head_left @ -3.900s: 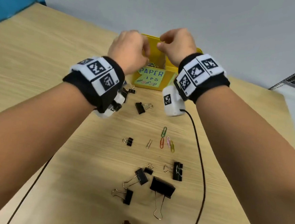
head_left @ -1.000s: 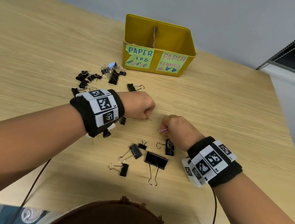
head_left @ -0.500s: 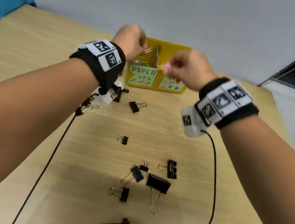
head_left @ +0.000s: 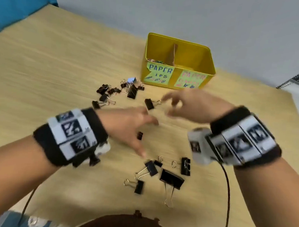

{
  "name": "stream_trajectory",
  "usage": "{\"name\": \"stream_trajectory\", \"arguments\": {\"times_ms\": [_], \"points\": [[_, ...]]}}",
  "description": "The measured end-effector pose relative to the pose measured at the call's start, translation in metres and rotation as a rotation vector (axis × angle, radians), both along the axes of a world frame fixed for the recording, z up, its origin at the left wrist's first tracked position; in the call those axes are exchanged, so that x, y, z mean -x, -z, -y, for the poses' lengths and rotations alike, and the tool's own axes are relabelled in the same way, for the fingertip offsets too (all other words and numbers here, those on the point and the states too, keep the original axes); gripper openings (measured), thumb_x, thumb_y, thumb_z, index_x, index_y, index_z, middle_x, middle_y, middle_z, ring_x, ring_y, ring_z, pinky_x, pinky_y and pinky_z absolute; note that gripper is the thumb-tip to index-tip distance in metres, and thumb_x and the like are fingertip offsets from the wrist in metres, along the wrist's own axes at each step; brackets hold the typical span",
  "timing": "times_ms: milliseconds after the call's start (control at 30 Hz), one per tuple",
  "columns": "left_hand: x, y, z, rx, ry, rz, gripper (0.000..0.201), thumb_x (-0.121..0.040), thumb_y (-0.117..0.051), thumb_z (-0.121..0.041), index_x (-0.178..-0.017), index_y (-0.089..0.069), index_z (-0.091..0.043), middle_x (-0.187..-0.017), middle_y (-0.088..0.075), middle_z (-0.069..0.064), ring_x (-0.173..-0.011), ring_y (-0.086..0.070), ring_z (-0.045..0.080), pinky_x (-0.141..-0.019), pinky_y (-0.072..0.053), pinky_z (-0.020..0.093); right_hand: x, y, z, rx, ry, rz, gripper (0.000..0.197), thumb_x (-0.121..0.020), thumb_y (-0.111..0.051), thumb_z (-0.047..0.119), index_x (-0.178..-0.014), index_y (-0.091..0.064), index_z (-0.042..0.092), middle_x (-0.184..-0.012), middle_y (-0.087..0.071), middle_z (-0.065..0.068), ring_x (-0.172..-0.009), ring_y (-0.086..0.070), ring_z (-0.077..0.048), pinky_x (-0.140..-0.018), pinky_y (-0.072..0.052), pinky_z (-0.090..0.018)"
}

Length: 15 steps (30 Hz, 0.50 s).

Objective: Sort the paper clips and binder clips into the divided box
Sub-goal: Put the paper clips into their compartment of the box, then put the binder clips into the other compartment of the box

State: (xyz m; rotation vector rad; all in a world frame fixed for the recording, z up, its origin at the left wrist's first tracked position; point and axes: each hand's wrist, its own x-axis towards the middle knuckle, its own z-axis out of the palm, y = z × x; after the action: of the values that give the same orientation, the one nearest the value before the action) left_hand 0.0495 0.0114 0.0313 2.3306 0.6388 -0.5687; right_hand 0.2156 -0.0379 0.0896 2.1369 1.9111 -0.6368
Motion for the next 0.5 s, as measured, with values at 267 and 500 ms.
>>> {"name": "stream_trajectory", "arguments": {"times_ms": [267, 500], "points": [[-0.008, 0.034, 0.085, -0.262, 0.326, -0.065, 0.108, -0.060, -0.079, -0.045, -0.146, -0.014, -0.029, -0.142, -0.019, 0.005, -0.128, -0.024, 0.024, -0.103, -0.040, 0.038, 0.028, 0.058, 0.114, 0.444, 0.130, 0.056, 0.110, -0.060, -0.077, 0.053, -0.147, -0.011, 0.036, -0.151, -0.016, 0.001, -0.132, -0.035, -0.030, -0.102, -0.044, -0.045], [-0.021, 0.035, 0.075, -0.156, 0.117, 0.068, 0.056, -0.079, -0.066, -0.011, -0.129, -0.044, -0.019, -0.118, -0.049, 0.005, -0.093, -0.050, 0.017, -0.079, -0.051, 0.028, 0.027, 0.089, 0.124, 0.034, 0.273, -0.103, 0.061, -0.073, -0.074, 0.028, -0.126, -0.045, 0.025, -0.126, -0.039, -0.006, -0.114, -0.046, -0.029, -0.099, -0.046, -0.041]]}}
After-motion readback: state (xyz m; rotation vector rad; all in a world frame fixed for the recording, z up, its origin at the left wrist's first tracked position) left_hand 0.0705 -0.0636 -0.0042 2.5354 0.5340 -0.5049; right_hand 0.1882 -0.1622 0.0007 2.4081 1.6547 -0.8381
